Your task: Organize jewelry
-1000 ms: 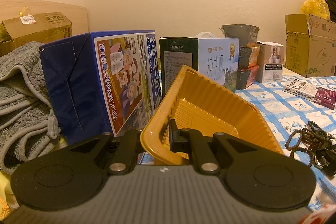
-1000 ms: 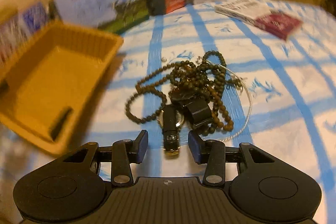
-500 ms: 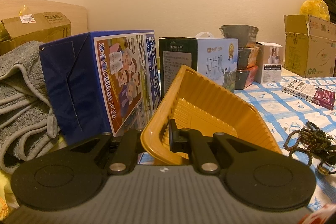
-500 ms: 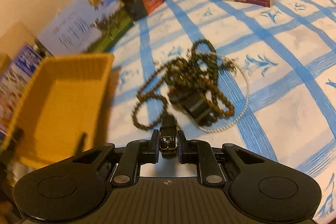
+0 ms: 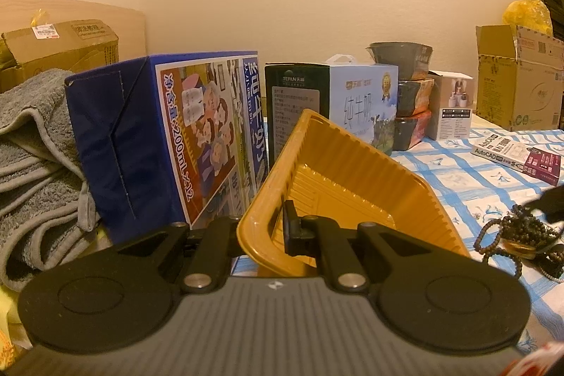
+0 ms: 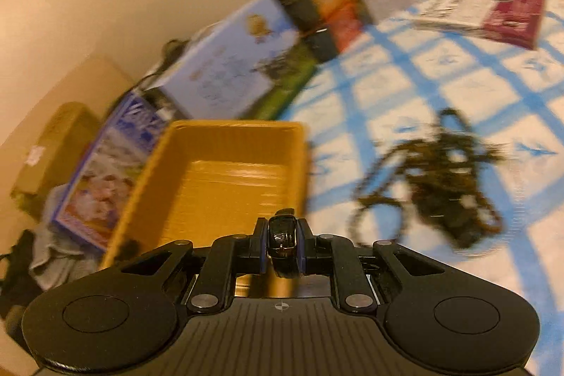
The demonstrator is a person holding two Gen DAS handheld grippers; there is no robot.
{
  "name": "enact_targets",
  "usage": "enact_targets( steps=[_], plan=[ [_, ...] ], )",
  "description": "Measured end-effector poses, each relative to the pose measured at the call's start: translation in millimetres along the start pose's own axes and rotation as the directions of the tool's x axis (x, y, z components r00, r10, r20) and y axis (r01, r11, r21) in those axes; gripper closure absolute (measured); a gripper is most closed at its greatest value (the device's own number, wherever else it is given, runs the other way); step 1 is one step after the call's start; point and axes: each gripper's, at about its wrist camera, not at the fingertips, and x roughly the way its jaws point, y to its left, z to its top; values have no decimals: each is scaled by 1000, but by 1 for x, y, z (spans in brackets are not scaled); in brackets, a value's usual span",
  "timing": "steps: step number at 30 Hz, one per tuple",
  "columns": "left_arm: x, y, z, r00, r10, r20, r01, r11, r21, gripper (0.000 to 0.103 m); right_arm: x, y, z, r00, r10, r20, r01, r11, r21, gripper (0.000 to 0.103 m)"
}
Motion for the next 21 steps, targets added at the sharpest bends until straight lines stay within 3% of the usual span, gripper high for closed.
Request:
enact_targets(
  steps=[10,16,19,20,21],
  plan=[
    [0,0,-1,1000,-2,-3,2,1000,-3,94,67,44,-31,987,150,-57,-150,989,4,87],
    [1,1,-3,1000,-1,-8,1,1000,-15,94,93,41,-50,983,150,-108,-152,988,-15,87],
    [2,3,-4,1000,1,-13,-1,1000,-23,94,94,41,-54,986,114,-122,-124,989,-80,86],
    [2,3,-4,1000,2,-15,-2,1000,-24,94,93,42,-55,985,104,-134,-118,988,-99,80],
    [2,3,-4,1000,2,-15,-2,1000,-24,94,93,42,-55,985,95,-145,-112,987,-115,64]
  ],
)
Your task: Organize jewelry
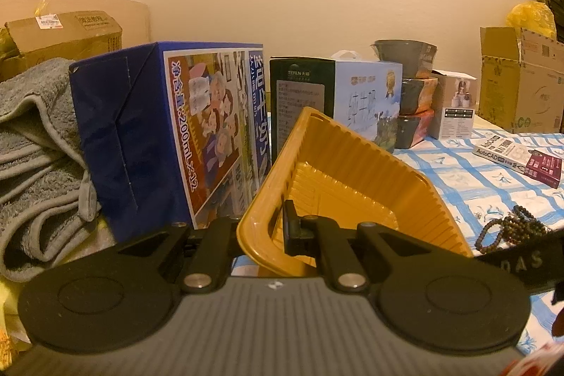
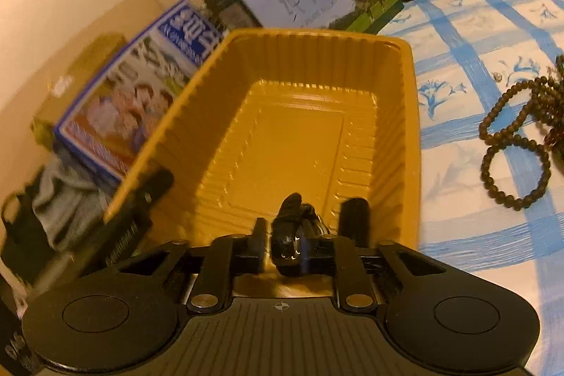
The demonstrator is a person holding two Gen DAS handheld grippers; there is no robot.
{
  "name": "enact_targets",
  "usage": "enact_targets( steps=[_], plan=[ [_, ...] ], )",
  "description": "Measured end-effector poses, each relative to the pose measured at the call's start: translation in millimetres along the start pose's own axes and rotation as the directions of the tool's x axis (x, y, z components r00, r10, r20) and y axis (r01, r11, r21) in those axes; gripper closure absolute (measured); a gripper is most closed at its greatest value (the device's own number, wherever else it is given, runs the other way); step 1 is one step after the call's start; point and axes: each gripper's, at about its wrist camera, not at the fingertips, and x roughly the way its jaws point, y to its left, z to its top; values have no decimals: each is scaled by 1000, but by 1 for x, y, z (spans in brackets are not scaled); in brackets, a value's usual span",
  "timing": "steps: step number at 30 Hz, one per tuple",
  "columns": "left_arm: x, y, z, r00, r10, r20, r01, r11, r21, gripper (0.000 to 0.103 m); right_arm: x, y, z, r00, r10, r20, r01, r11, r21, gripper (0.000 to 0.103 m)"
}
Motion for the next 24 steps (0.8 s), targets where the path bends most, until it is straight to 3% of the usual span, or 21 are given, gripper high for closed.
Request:
enact_targets(
  steps=[2,5,9,12,17,22,24],
  plan=[
    [0,0,0,1000,-1,-1,1,1000,3,94,-7,0,-2,1000,-8,1,8,999,-33,45],
    [0,0,0,1000,2,-3,-2,1000,6,94,-19,3,-3,999,-34,8,35,994,-106,44],
    [0,0,0,1000,2,-7,-2,1000,1,94,-44,-9,0,999,-43,-6,42,993,-111,44],
    [0,0,-1,1000,2,-4,-2,1000,3,94,-65,-22,6,992,-121,42,126,982,-140,44],
    [0,0,-1,1000,4,-5,-4,1000,3,94,-93,-61,19,946,-297,127,313,941,-129,44],
    [0,0,-1,1000,4,-6,-4,1000,6,94,-95,-93,26,887,-439,143,460,868,-187,44],
    [0,0,-1,1000,5,-6,-5,1000,8,94,-93,-105,25,877,-461,135,480,853,-205,44]
  ],
)
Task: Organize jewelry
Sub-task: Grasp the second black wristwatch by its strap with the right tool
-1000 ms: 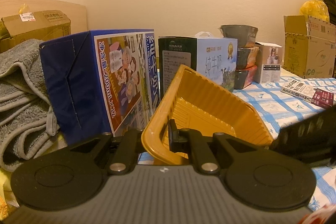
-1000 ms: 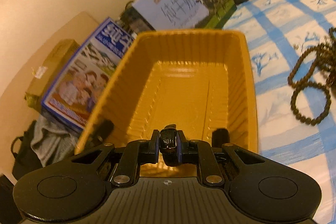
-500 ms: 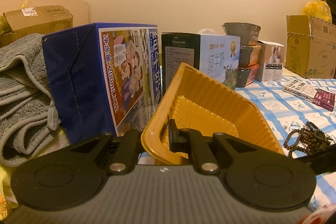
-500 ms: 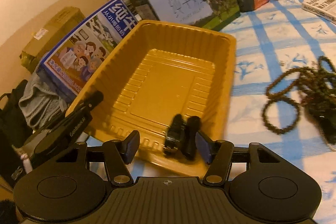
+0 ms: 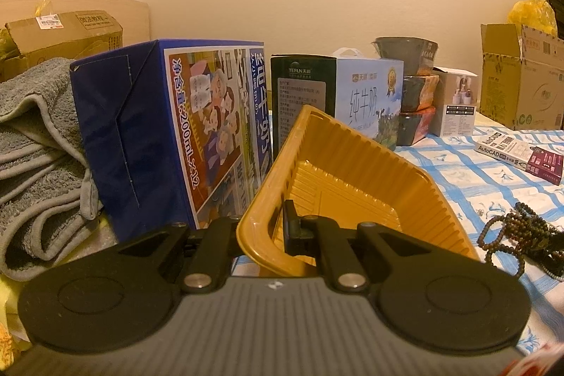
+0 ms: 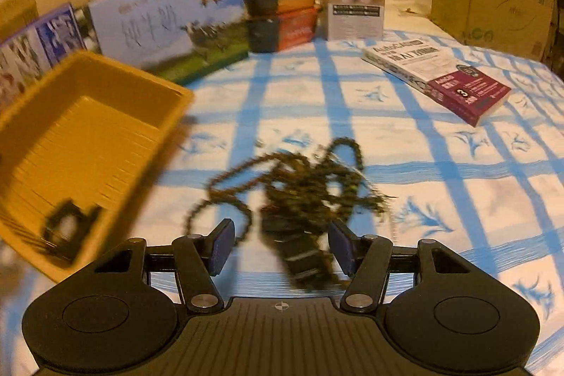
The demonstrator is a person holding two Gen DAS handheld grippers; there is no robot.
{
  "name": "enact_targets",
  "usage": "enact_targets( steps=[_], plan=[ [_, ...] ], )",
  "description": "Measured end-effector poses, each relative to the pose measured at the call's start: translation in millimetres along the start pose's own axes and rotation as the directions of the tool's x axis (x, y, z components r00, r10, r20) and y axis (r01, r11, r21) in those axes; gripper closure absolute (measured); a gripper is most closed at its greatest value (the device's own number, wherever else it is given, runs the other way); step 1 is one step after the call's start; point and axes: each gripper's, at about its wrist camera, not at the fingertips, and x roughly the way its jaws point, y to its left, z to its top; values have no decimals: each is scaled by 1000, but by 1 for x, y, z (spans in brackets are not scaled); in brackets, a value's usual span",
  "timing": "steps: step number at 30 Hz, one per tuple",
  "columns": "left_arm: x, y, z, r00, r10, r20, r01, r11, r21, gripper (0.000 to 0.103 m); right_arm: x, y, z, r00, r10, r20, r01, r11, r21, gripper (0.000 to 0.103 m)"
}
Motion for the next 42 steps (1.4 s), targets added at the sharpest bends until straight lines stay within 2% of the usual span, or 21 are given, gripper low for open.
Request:
enact_targets(
  steps=[7,8,9,11,20,25,26,27,29,42],
  plan=[
    [1,0,0,1000,0,-2,0,1000,2,94,20,-7,-12,999,0,-45,-1,1000,-25,44],
    [1,0,0,1000,0,-3,0,1000,2,94,21,-5,-13,999,-3,-46,2,1000,-31,50],
    [1,0,0,1000,0,-3,0,1000,2,94,21,-3,-14,999,-4,-45,2,999,-37,66],
    [1,0,-1,1000,0,-4,0,1000,3,94,20,0,-16,999,-20,-36,18,999,-40,80],
    [0,0,-1,1000,-2,-6,2,1000,-1,94,-4,11,-31,998,37,-54,-35,999,37,81],
    [0,0,-1,1000,-1,-8,1,1000,-1,94,-9,18,-44,995,58,-81,-57,998,18,78],
    [0,0,-1,1000,0,-8,0,1000,0,94,-8,17,-43,995,53,-84,-51,998,23,67],
    [0,0,-1,1000,0,-8,0,1000,0,94,-7,16,-42,996,44,-82,-41,998,37,50],
    [0,1,-1,1000,-1,-8,1,1000,0,94,-7,13,-40,998,37,-59,-34,997,66,40],
    [0,1,0,1000,0,-10,0,1000,1,94,17,19,-28,1000,-3,-19,4,999,37,43]
  ],
)
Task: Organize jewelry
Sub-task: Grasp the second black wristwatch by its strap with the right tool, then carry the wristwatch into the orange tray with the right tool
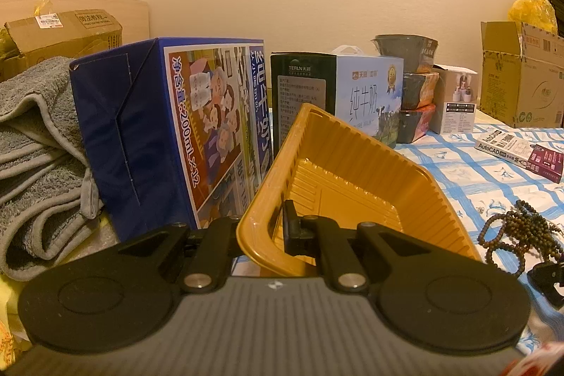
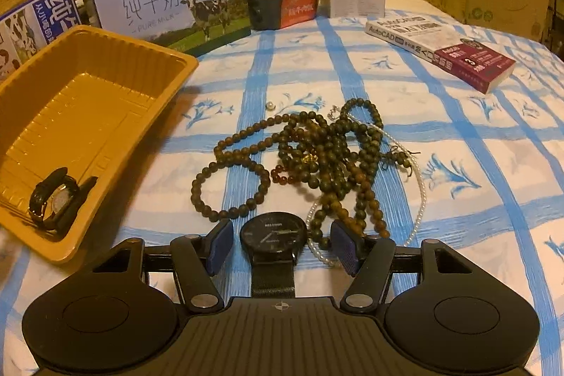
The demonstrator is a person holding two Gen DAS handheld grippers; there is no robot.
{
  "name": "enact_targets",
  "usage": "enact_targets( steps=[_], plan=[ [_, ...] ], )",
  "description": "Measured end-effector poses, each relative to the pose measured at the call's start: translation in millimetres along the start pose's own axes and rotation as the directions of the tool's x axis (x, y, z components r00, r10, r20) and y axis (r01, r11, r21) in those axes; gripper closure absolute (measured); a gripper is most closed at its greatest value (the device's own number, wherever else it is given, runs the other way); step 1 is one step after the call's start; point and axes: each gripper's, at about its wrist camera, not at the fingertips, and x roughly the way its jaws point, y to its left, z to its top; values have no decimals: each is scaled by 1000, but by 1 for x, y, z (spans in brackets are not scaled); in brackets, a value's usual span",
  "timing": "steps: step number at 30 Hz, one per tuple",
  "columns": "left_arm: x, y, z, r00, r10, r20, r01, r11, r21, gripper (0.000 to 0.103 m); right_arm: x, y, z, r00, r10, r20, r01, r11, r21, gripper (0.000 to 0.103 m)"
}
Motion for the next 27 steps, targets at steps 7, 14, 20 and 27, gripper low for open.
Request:
enact_targets(
  steps=[7,14,20,27],
  plan=[
    [1,-1,-1,1000,1,0,-1,1000,-2,94,-1,10,-4,1000,-23,-4,23,998,-51,54],
    [1,-1,-1,1000,3,-1,-3,1000,0,94,5,9,-6,999,-34,8,34,999,-41,57],
    [1,-1,-1,1000,1,1,-1,1000,2,94,-6,11,-8,999,-29,40,31,998,-50,58],
    [0,-1,-1,1000,1,4,-1,1000,3,94,-33,25,-1,994,-2,113,10,997,-77,58]
  ],
)
